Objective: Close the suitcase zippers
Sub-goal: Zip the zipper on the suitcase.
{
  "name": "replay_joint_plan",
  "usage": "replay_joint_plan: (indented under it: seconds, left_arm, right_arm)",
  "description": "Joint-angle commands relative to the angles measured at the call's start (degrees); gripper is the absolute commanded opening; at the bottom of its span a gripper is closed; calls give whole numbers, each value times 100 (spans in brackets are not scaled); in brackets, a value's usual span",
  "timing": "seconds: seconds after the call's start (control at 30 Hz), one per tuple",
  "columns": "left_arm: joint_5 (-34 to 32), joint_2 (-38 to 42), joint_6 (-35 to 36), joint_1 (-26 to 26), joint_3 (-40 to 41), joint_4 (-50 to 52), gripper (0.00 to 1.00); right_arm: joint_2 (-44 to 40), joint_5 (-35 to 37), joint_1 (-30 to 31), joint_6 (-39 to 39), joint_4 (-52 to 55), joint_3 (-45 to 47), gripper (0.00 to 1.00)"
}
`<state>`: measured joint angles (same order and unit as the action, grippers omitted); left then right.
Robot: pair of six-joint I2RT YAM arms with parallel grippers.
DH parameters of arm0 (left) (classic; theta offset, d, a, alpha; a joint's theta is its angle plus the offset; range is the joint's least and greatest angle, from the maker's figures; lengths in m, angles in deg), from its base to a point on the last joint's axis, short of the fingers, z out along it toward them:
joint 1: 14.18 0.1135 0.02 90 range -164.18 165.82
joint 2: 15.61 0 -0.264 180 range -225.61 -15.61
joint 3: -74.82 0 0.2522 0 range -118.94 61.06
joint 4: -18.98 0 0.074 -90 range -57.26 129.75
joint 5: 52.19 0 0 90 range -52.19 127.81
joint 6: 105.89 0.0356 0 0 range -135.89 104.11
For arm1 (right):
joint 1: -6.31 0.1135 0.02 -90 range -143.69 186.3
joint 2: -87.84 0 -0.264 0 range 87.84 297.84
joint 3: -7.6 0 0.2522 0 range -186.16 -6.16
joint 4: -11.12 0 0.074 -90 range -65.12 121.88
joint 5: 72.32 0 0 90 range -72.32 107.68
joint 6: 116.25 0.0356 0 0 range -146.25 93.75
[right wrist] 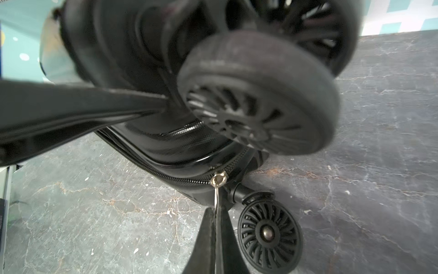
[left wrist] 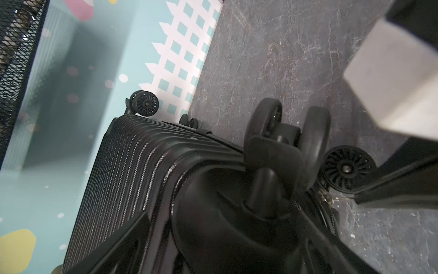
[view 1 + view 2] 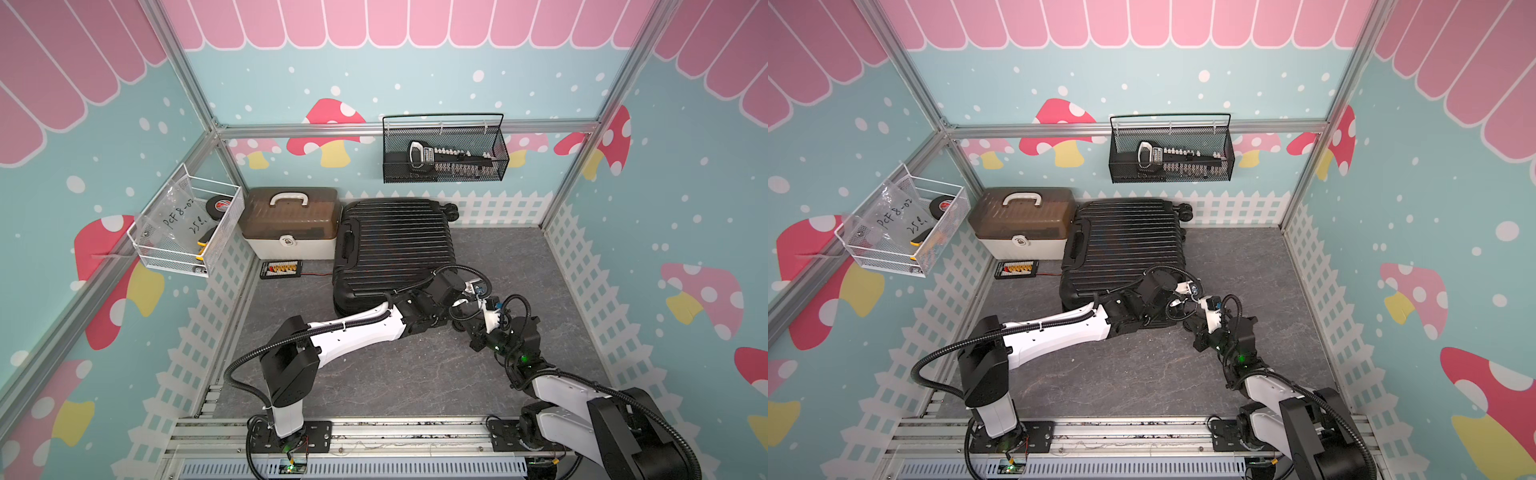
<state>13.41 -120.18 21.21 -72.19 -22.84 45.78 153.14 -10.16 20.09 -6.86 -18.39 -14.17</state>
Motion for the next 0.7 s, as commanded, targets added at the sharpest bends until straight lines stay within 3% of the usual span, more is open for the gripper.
replay_joint_plan:
  seconds: [0.0, 0.3, 0.67]
  left_arm:
    - [-137, -57, -90, 177, -127, 66, 97]
    - [111, -11, -239, 220, -140, 246, 96]
    - [1005, 388, -835, 318, -145, 369, 97]
  right_arm:
    - [143, -170, 93, -110, 320, -17, 0]
    - [288, -70, 411, -155, 328, -117, 0]
    - [487, 217, 594, -147, 345, -201, 0]
